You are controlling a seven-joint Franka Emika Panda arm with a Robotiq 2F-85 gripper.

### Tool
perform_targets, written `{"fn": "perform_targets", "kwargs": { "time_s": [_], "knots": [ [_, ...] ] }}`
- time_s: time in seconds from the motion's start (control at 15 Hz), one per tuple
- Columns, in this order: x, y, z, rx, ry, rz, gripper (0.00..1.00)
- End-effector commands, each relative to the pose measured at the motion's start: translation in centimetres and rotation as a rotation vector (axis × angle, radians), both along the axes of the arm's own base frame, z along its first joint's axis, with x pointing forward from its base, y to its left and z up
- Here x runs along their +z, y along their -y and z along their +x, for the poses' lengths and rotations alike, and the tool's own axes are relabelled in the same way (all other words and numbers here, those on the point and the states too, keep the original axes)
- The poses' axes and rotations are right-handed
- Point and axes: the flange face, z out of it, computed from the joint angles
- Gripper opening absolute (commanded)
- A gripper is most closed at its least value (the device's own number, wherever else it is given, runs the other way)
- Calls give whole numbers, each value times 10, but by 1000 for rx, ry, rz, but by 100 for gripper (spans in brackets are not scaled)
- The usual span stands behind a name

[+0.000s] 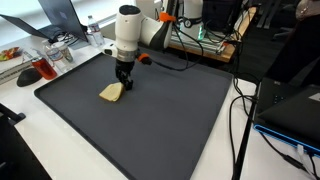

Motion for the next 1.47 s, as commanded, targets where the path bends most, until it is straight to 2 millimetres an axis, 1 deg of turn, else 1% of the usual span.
{"fn": "perform_targets", "kwargs": {
  "time_s": [0.0, 0.33, 0.73, 1.0, 1.2, 1.27, 1.33, 1.4],
  "knots": [
    [10, -5, -1, 80, -14, -29, 0],
    [16, -12, 0, 168, -20, -35, 0],
    [28, -32, 3, 284, -38, -12, 0],
    [29, -43, 3, 342, -95, 23, 0],
    [32, -46, 4, 358, -133, 44, 0],
    [36, -49, 5, 369, -129, 75, 25],
    [42, -47, 9, 351, -139, 104, 26],
    [49, -45, 14, 345, -135, 120, 31]
  ]
}}
